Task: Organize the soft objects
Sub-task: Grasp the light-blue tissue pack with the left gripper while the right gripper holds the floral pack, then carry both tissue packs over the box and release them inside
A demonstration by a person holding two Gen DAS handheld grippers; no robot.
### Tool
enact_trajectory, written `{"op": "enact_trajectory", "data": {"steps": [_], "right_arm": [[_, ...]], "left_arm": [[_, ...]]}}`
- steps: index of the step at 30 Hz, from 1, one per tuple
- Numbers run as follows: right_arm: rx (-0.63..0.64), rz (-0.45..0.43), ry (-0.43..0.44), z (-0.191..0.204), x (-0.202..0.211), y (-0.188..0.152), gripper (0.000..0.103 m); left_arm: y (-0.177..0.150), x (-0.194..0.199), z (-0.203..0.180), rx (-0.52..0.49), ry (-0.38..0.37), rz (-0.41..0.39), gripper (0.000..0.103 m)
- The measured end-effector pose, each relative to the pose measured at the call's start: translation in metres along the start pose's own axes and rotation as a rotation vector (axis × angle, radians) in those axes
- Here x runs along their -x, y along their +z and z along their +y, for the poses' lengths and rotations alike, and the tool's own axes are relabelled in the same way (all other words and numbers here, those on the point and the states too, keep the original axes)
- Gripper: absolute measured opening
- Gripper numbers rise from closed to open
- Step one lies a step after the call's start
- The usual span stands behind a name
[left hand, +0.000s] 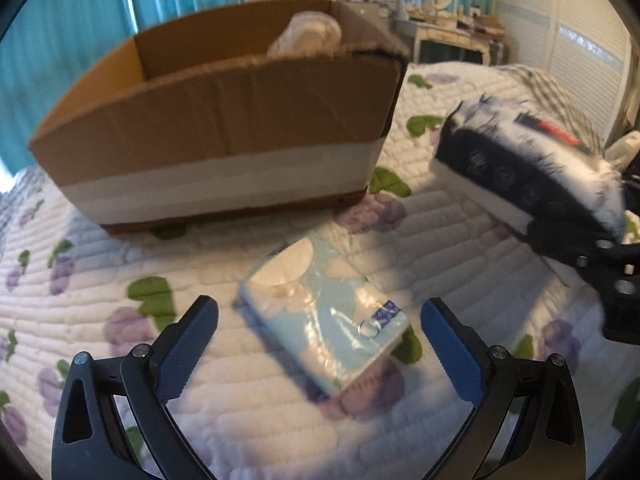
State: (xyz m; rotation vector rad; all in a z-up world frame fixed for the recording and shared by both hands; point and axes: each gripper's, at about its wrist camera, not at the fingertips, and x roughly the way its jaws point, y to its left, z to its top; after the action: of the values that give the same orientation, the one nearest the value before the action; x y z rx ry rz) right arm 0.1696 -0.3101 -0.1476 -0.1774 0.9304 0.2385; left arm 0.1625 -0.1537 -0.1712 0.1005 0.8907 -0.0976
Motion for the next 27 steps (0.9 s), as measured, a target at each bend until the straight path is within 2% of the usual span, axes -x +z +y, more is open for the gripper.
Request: {"op": "enact_trajectory", "data": {"steps": [1, 2, 3, 5, 11, 16, 21, 27], "right_arm": [[-0.004, -0.001, 0.004, -0.001, 0.000, 0.001, 0.079], [-0.008, -0.003, 0.011, -0.001, 0.000, 0.001, 0.079], [-0.008, -0.005, 0.014, -0.001, 0.000, 0.001, 0.079], [-0.005, -0.010, 0.013, 0.000, 0.001, 0.001, 0.079], [-0.005, -0.043, 0.004, 0.002, 0.011, -0.001, 0.079], [0.005, -0.086, -0.022, 0.007, 0.032, -0.004, 0.079], [-0.007, -0.109, -0.010, 0.015, 0.060, -0.008, 0.079], [0.000, -0.168, 0.002, 0.030, 0.107, -0.003, 0.079]], "left_arm": [[0.001, -0.004, 0.001, 0.010, -0.003, 0.008, 0.101], [0.002, -0.007, 0.001, 0.019, -0.003, 0.013, 0.090], [0.003, -0.010, 0.003, 0.032, -0.004, 0.019, 0.085], [0.004, -0.015, 0.006, 0.042, -0.024, 0.037, 0.084], [-0.004, -0.001, 0.017, 0.049, -0.060, 0.012, 0.074], [-0.018, 0.026, 0.039, 0.064, -0.079, 0.003, 0.067], [-0.031, 0.056, 0.059, 0.105, -0.105, -0.002, 0.067], [-0.022, 0.115, 0.075, 0.102, -0.091, -0.089, 0.067]]}}
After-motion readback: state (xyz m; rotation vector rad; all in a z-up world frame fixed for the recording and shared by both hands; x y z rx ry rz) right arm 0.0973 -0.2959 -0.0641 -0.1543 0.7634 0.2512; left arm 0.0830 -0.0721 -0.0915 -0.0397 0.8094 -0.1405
